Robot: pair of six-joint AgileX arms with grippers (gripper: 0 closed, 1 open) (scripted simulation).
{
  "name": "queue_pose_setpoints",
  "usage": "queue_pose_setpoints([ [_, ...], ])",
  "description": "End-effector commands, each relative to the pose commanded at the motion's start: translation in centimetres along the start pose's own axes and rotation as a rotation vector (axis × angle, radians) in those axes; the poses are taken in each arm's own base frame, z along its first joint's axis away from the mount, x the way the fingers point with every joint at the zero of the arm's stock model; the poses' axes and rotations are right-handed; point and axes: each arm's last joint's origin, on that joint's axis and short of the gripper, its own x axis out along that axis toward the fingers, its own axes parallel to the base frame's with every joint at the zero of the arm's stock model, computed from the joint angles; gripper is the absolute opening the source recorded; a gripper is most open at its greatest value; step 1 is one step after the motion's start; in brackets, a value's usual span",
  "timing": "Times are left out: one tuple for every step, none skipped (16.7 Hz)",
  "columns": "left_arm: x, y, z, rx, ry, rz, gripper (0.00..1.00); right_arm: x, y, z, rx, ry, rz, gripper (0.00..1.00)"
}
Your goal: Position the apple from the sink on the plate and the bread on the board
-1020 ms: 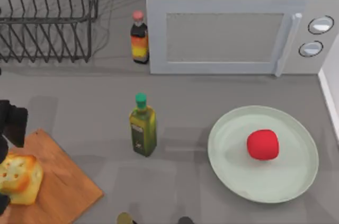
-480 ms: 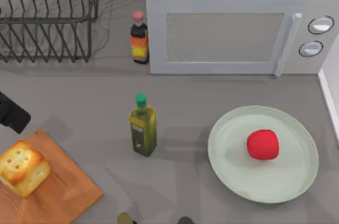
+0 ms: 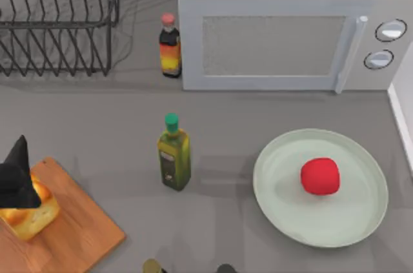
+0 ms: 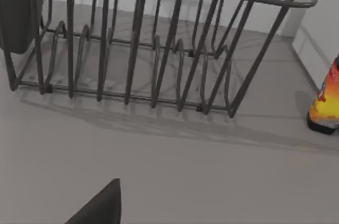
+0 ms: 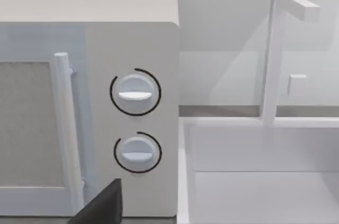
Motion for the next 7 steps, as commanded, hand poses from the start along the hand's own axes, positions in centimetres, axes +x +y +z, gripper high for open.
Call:
queue_pose_setpoints([
  [-0.07, 0.12, -0.49, 0.057, -0.056, -0.007, 1.00, 0.00, 0.00, 0.00, 0.000, 0.000, 0.000, 1.00],
  [-0.13, 0.28, -0.77, 0.102, -0.111, 0.002, 1.00, 0.00, 0.00, 0.00, 0.000, 0.000, 0.000, 1.00],
  [-0.20, 0.48, -0.86, 0.136, -0.159, 0.023, 1.00, 0.00, 0.00, 0.00, 0.000, 0.000, 0.000, 1.00],
  [-0.27, 0.69, -0.85, 0.158, -0.197, 0.049, 1.00, 0.00, 0.00, 0.00, 0.000, 0.000, 0.000, 1.00],
  [-0.34, 0.83, -0.80, 0.170, -0.220, 0.070, 1.00, 0.00, 0.00, 0.00, 0.000, 0.000, 0.000, 1.00],
  [-0.37, 0.87, -0.77, 0.173, -0.227, 0.077, 1.00, 0.00, 0.00, 0.00, 0.000, 0.000, 0.000, 1.00],
  [-0.37, 0.87, -0.77, 0.173, -0.227, 0.077, 1.00, 0.00, 0.00, 0.00, 0.000, 0.000, 0.000, 1.00],
])
